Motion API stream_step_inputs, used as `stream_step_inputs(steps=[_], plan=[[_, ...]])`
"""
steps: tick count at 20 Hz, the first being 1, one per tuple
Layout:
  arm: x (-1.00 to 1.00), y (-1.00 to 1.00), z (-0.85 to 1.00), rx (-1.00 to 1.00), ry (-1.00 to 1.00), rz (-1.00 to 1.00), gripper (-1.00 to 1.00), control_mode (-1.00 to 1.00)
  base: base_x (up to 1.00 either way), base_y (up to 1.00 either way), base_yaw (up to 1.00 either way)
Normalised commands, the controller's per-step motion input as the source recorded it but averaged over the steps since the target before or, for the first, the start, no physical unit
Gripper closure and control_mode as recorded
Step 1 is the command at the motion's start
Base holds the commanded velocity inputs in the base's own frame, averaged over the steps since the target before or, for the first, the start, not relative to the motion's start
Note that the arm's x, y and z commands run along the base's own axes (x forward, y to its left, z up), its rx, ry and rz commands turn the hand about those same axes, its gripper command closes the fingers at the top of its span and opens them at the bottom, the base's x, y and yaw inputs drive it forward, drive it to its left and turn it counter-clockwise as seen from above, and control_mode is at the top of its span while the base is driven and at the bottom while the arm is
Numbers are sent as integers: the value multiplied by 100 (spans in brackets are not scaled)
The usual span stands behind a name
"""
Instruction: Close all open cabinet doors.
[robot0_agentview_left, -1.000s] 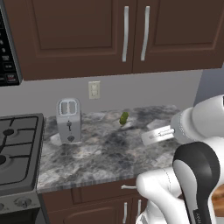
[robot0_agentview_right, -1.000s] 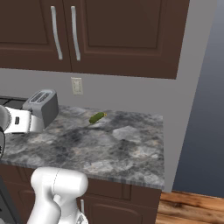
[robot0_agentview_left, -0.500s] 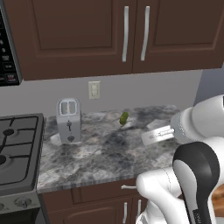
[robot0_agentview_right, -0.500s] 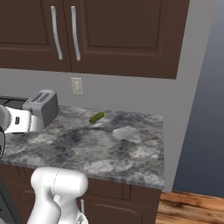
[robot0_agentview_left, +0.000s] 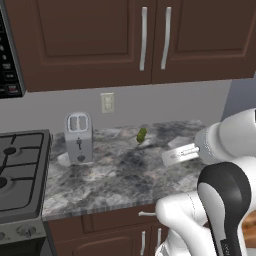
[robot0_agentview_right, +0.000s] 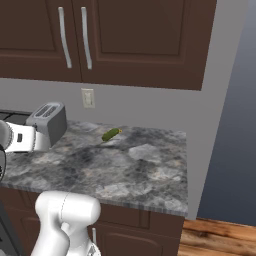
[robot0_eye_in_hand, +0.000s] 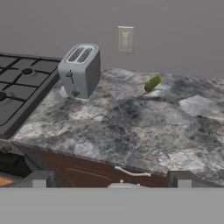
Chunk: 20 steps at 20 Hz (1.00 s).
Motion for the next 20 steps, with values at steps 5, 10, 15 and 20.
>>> stream_step_inputs(steps=[5,10,15,20], plan=[[0,0,0,0,0,0,-100,100,-31,1,14],[0,0,0,0,0,0,-100,100,-32,11,58],[0,0,0,0,0,0,-100,100,-22,4,87],[0,0,0,0,0,0,-100,100,-7,0,90]])
